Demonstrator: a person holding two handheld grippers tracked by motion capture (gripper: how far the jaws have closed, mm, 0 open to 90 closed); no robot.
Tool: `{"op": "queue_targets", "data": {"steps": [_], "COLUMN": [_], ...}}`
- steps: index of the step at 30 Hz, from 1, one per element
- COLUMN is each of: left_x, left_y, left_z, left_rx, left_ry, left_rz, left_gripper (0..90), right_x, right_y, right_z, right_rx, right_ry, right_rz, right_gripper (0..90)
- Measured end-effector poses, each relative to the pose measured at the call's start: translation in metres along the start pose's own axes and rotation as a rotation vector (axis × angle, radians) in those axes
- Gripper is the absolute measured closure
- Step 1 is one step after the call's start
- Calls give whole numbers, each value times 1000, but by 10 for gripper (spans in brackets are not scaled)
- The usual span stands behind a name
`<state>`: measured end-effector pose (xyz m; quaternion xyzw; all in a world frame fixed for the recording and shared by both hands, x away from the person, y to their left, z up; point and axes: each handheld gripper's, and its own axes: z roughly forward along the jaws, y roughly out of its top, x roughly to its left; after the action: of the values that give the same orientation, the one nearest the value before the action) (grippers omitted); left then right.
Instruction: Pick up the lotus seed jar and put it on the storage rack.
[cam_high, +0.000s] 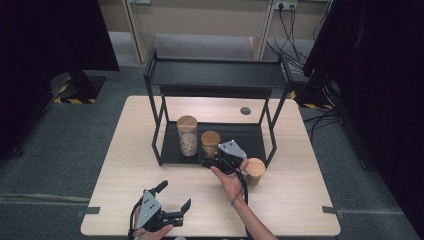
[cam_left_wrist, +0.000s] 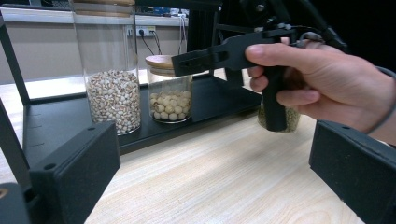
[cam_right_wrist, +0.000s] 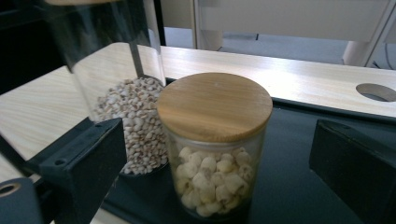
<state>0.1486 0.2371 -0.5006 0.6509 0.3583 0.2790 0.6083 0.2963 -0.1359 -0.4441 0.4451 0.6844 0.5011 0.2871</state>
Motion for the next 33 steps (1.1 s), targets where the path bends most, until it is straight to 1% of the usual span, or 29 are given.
{"op": "queue_targets", "data": {"steps": [4, 12, 20, 24, 33], "left_x": [0, 0, 1, 0, 1], "left_y": [0, 0, 0, -1, -1], "left_z": [0, 1, 1, 1, 1], "left_rx": [2, 4, 5, 4, 4], "left_ry": [1, 5, 6, 8, 11], "left_rz": [-2, -2, -3, -4, -3], "left_gripper": [14, 14, 14, 14, 14], "right_x": [-3, -5, -7, -9, -13], "right_y": [-1, -4, -12, -16, -23], "right_z": [-11, -29, -47, -55, -74], "right_rx": [-13, -33, -35, -35, -48], "right_ry": [25, 76, 131, 161, 208], "right_rz": [-2, -9, -25, -44, -46], "right_gripper": [36, 35, 35, 35, 35]}}
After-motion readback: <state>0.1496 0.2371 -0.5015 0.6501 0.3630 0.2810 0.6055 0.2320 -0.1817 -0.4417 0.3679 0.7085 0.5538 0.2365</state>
